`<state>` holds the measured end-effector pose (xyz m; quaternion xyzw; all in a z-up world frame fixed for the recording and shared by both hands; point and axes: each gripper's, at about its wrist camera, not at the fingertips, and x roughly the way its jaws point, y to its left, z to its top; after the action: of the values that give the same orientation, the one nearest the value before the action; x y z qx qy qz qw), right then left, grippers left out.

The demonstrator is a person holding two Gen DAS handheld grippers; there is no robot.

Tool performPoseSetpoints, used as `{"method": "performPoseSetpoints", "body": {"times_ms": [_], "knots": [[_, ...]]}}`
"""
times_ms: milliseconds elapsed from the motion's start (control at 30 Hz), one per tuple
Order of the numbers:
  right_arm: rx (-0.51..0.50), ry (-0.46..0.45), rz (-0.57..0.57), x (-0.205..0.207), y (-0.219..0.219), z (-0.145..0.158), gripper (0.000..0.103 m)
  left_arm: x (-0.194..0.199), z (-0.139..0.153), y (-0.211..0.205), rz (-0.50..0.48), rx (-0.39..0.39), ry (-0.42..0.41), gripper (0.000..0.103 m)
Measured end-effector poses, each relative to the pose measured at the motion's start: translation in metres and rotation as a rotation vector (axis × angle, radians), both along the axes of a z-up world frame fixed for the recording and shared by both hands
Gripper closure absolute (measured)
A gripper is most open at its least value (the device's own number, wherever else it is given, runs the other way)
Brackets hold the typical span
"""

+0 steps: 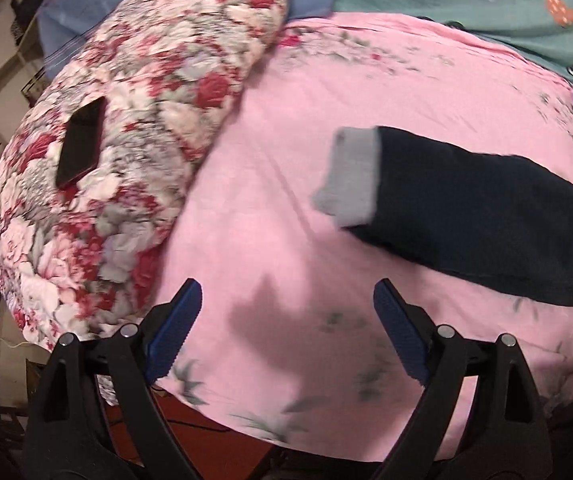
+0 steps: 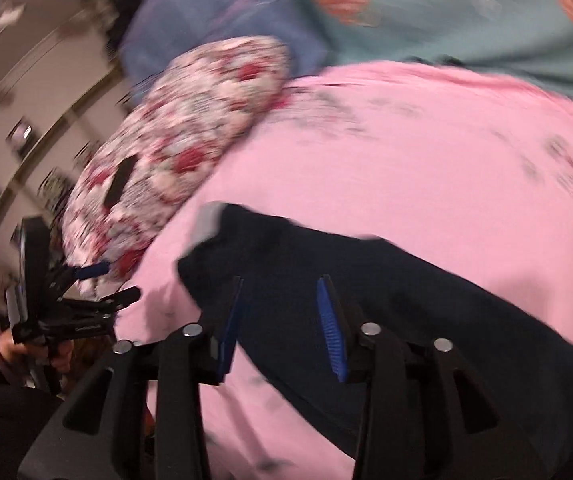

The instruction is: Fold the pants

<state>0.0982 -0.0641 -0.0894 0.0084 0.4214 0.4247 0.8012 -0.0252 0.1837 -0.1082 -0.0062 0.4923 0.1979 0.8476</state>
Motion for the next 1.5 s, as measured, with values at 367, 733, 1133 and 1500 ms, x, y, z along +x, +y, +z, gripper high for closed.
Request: {"method": "performPoseSetpoints", "body": {"times_ms": [367,733,1133,1500], "knots": [[-0.284,-0.235,0.3,-0.031,0.197,-0.045,0.051,-0.024,-0.007,0.089,0.013,-0.095,-0.071,0.014],[-0.336,-0.124,0.18,0.006,0.207,-0.053,0.093,-0.001,-0.011,0.11,-0.143,-0.168,-0.117,0.014],[-0.274,0.068,0.056,0.032,0.218,-0.101,0.085,0.026,0.003,0.103,-0.265,-0.207,-0.171,0.014],[-0.163,0.045,-0.352,0.009,0.036,-0.034,0.06,0.098,0.017,-0.005,-0.629,-0.343,-0.28,0.024]]}}
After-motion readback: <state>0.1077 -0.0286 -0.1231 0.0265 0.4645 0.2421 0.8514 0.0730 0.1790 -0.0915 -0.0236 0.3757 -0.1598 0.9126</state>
